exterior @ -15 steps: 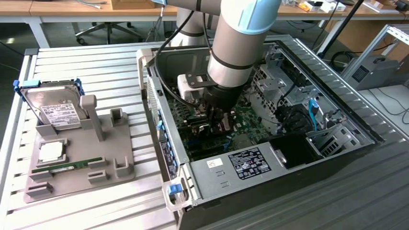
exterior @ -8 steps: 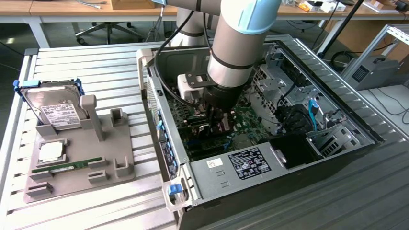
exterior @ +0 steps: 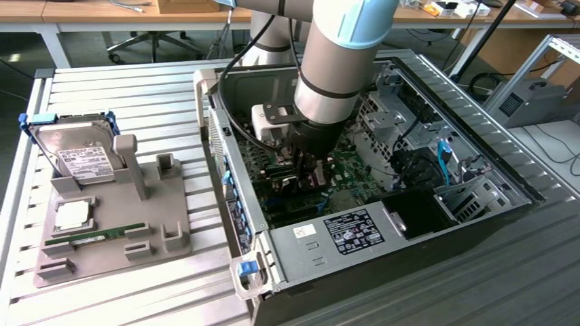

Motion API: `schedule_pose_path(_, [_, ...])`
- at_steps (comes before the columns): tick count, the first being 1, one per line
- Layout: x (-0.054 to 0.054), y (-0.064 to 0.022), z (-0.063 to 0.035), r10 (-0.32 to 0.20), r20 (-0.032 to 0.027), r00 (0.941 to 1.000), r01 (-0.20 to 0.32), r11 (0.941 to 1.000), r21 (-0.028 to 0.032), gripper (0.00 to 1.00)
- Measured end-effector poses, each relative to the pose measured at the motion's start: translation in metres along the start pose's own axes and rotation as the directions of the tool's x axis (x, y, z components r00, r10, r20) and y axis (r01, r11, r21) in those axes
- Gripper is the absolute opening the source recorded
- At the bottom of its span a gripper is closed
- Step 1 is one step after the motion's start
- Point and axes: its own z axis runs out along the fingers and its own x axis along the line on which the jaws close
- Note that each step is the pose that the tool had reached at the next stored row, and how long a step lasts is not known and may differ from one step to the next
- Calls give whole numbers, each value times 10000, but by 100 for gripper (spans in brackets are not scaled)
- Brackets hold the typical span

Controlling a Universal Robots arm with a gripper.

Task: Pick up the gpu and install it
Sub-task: 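Insert the gpu into the slot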

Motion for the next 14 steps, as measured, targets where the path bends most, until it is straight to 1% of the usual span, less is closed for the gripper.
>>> schedule_pose_path(14, [0,0,0,124,2,9999,-124,9999,4,27])
